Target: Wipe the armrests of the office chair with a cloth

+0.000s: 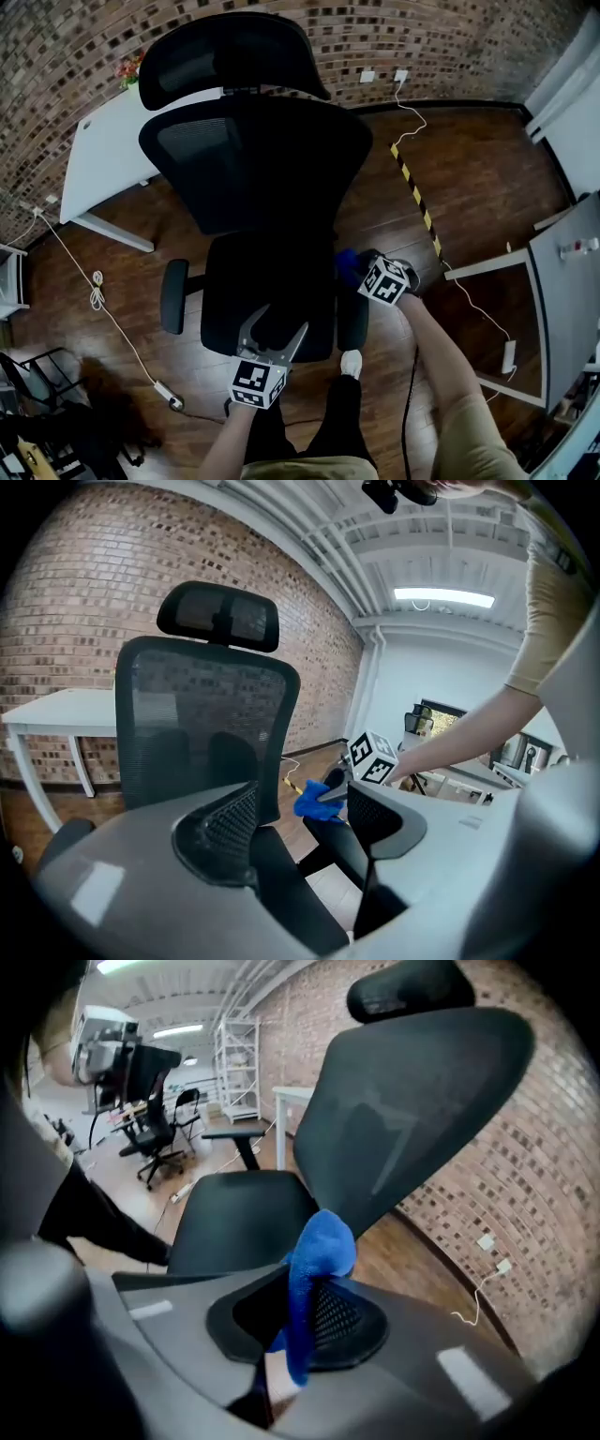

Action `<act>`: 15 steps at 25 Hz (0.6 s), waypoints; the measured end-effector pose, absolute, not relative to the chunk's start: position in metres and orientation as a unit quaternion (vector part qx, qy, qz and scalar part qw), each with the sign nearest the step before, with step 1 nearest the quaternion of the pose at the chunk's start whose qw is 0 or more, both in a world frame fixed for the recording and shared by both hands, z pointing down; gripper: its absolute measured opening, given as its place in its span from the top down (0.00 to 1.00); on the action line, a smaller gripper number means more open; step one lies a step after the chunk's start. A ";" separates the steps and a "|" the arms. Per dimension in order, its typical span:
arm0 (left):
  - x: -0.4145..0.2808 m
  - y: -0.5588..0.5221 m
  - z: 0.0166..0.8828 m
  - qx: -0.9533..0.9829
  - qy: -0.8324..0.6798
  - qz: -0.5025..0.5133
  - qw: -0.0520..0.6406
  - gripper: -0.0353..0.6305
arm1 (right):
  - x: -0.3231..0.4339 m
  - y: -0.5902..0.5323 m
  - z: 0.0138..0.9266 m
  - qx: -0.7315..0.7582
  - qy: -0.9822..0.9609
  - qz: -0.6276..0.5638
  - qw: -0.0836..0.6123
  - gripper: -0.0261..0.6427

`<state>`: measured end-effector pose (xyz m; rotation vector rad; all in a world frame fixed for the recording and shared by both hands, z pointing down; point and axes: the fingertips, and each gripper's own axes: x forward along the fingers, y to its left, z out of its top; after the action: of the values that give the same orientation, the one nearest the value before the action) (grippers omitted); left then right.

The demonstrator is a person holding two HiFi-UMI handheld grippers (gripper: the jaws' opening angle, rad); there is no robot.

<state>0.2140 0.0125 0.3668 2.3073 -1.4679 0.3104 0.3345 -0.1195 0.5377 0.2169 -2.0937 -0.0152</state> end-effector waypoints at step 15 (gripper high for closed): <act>0.215 -0.004 0.381 0.815 -0.526 0.097 0.224 0.52 | 0.361 0.136 0.559 -0.178 -0.836 0.055 0.517 0.91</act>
<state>0.2148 -0.0038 0.3809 2.2497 -1.4508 0.2666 0.3609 0.1355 0.5593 -0.4278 -2.0062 0.1323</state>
